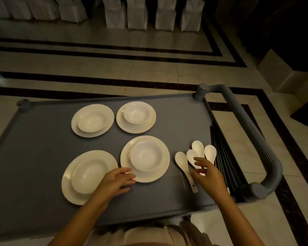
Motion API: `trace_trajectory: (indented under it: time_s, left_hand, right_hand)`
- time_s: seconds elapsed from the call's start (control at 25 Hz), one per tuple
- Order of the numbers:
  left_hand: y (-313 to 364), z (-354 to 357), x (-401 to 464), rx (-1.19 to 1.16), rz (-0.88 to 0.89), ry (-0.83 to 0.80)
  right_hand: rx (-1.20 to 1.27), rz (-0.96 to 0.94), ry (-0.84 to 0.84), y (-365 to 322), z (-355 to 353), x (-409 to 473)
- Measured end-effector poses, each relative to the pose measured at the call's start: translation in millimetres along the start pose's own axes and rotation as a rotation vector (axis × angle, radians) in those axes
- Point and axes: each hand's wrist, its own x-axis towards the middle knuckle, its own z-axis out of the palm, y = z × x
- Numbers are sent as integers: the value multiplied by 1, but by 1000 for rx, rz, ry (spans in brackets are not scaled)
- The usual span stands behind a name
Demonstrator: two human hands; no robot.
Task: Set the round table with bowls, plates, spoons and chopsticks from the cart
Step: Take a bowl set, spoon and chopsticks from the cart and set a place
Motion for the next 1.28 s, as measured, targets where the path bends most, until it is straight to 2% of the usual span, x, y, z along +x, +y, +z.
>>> trace_trajectory:
  time_s: [0.08,0.24,0.4,0.52,0.6,0.72,0.96,1.2,1.28]
  left_hand:
    - [-11,8,4,-139,-109,44]
    - [-30,19,13,-308,-208,143]
    - [-32,26,22,-372,-164,171]
    - [-29,35,30,-363,-124,223]
    - [-27,40,36,-329,-107,263]
    - [-23,41,42,-304,-93,267]
    - [-21,38,53,-309,-73,245]
    - [-22,31,64,-386,-63,157]
    - [-23,31,65,-398,-45,125]
  right_hand:
    - [-4,43,-6,5,0,-1]
    - [-148,45,-40,18,11,-4]
    - [-347,-47,49,17,22,0]
    - [-544,-38,66,14,31,4]
    - [-590,-1,58,14,34,4]
    - [-504,41,28,15,32,7]
    - [-121,107,-26,18,18,5]
    - [267,229,219,28,-19,20]
    - [256,243,289,32,-29,25]
